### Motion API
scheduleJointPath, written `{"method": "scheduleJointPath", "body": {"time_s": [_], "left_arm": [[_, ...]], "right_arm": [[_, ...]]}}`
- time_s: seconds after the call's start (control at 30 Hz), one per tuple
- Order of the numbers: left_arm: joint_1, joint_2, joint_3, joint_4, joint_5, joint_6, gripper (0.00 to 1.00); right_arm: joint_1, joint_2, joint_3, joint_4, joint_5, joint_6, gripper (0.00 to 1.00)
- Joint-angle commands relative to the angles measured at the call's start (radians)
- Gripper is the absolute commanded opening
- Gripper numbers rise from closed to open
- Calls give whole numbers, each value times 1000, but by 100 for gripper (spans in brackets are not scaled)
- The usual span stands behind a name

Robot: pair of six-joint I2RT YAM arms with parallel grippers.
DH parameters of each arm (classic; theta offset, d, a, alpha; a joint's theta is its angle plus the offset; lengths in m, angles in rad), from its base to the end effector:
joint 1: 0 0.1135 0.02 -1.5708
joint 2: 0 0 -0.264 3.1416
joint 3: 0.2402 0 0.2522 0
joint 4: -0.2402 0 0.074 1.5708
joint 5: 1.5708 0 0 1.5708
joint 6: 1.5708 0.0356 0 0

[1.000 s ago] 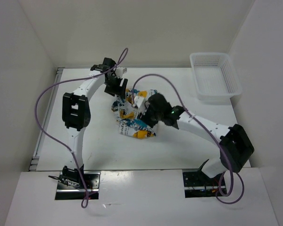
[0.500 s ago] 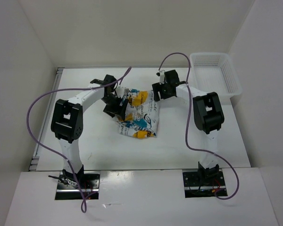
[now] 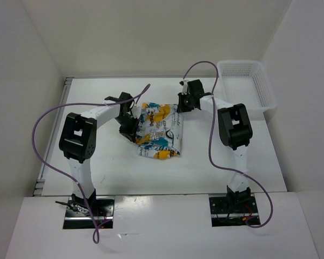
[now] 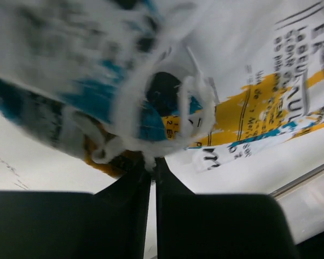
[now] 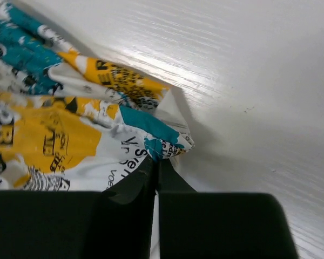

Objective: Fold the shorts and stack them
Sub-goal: Fold the shorts

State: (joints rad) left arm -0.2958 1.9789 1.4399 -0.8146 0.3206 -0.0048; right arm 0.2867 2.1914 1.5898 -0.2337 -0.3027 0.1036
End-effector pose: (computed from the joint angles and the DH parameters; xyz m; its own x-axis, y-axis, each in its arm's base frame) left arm 0.3689 -0.1241 0.1763 -0.9357 0.2804 -0.2140 0.3371 0.8894 -0.3088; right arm 0.4592 0.1464 0.1590 -0.7552 -0.1197 -0.6445 -0.3857 0.8761 0.2892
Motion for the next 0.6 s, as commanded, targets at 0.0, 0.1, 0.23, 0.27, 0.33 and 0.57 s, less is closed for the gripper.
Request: {"method": "scheduleJointPath", "body": {"time_s": [0.0, 0.1, 0.23, 0.27, 0.33, 0.57], "left_arm": [[23, -5, -33, -12, -37, 5, 7], [23, -25, -56, -24, -81, 5, 5], [23, -49, -78, -24, -138, 5, 7], [23, -49, -78, -24, -138, 5, 13], [23, -49, -65, -24, -129, 5, 27], [36, -94, 23, -55, -35, 5, 70]], "right_arm": [[-14, 39, 55, 47, 77, 73, 0], [-14, 39, 97, 47, 118, 105, 0], [-14, 39, 124, 47, 152, 139, 3], [-14, 39, 133, 47, 137, 128, 12], [-14, 30, 133, 36, 111, 116, 38], [-14, -143, 73, -10, -28, -22, 78]]}}
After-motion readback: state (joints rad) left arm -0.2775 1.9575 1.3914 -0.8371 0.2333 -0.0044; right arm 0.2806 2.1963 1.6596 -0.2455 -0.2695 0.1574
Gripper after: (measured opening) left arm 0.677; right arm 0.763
